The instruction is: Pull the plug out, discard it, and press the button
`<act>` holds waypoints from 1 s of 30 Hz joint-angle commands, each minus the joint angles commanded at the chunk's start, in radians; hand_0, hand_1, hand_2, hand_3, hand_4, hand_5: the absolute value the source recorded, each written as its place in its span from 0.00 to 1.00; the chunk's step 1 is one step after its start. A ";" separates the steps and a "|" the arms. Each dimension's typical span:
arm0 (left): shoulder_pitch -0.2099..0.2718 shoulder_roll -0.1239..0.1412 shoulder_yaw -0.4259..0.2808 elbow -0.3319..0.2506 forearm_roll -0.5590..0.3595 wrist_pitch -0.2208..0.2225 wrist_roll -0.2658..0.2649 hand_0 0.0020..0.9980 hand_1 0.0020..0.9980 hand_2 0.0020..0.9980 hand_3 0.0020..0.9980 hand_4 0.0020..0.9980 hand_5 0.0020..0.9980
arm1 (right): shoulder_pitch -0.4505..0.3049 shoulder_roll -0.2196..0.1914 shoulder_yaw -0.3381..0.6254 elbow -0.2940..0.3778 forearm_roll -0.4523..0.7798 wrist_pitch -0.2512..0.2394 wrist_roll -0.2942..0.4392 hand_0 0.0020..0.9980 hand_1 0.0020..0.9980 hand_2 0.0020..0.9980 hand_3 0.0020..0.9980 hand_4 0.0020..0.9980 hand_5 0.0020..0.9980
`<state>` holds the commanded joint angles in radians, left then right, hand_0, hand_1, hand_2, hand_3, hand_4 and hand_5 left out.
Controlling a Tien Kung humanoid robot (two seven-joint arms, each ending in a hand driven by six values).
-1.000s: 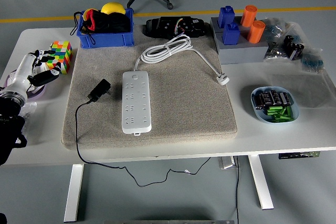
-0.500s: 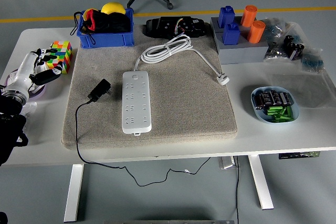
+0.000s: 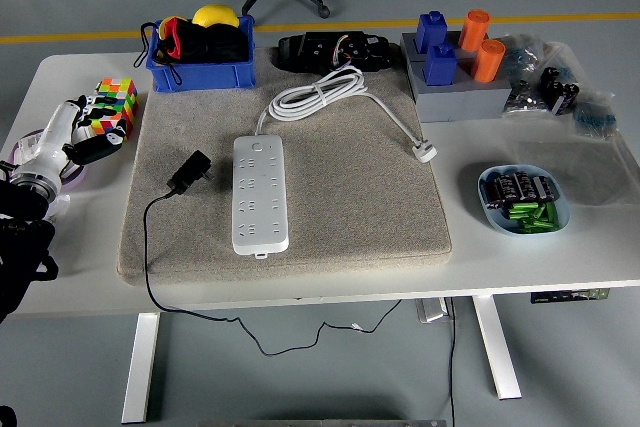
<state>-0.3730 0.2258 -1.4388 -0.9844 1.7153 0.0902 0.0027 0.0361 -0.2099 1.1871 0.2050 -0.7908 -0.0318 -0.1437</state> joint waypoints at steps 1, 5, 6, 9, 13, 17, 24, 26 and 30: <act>0.001 0.000 0.000 -0.003 0.000 0.000 0.000 0.82 0.80 0.72 0.75 0.58 0.22 | 0.000 0.000 -0.001 0.000 0.000 0.001 -0.001 0.75 0.67 0.66 0.62 0.66 0.51; -0.001 0.000 -0.002 -0.013 0.001 0.000 0.001 0.82 0.80 0.72 0.75 0.58 0.22 | 0.012 -0.002 -0.006 0.000 0.004 -0.001 0.000 0.75 0.67 0.66 0.62 0.66 0.51; -0.004 0.001 -0.002 -0.015 0.001 0.001 0.001 0.81 0.80 0.72 0.74 0.59 0.22 | 0.017 -0.002 -0.010 -0.001 0.006 -0.001 0.000 0.75 0.67 0.66 0.62 0.66 0.52; -0.017 0.005 0.012 -0.021 -0.006 0.000 0.000 0.81 0.80 0.72 0.74 0.59 0.22 | 0.036 -0.007 -0.032 0.001 0.014 0.001 -0.001 0.75 0.67 0.66 0.62 0.66 0.52; -0.010 0.000 0.021 -0.019 -0.008 0.000 0.001 0.81 0.80 0.72 0.74 0.59 0.22 | 0.025 -0.014 -0.033 -0.001 0.011 -0.001 -0.002 0.75 0.67 0.66 0.62 0.66 0.52; 0.004 -0.005 0.020 -0.021 -0.009 0.000 0.000 0.81 0.80 0.72 0.74 0.59 0.22 | 0.011 -0.013 -0.037 -0.002 0.012 0.000 -0.002 0.75 0.67 0.66 0.62 0.66 0.52; 0.008 -0.006 0.025 -0.034 -0.011 -0.002 0.002 0.81 0.80 0.72 0.74 0.59 0.21 | 0.014 -0.003 -0.033 0.000 0.010 0.000 0.001 0.75 0.67 0.66 0.62 0.66 0.52; 0.008 -0.006 0.025 -0.038 -0.013 -0.002 0.002 0.81 0.80 0.72 0.74 0.59 0.21 | 0.017 -0.005 -0.034 0.000 0.011 0.000 0.000 0.75 0.67 0.66 0.62 0.66 0.52; 0.007 -0.006 0.028 -0.039 -0.012 -0.004 0.003 0.81 0.80 0.72 0.74 0.59 0.21 | 0.016 -0.010 -0.033 -0.001 0.011 -0.003 -0.002 0.75 0.67 0.66 0.62 0.66 0.52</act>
<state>-0.3656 0.2194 -1.4106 -1.0235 1.7029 0.0866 0.0061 0.0517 -0.2202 1.1536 0.2041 -0.7797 -0.0344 -0.1453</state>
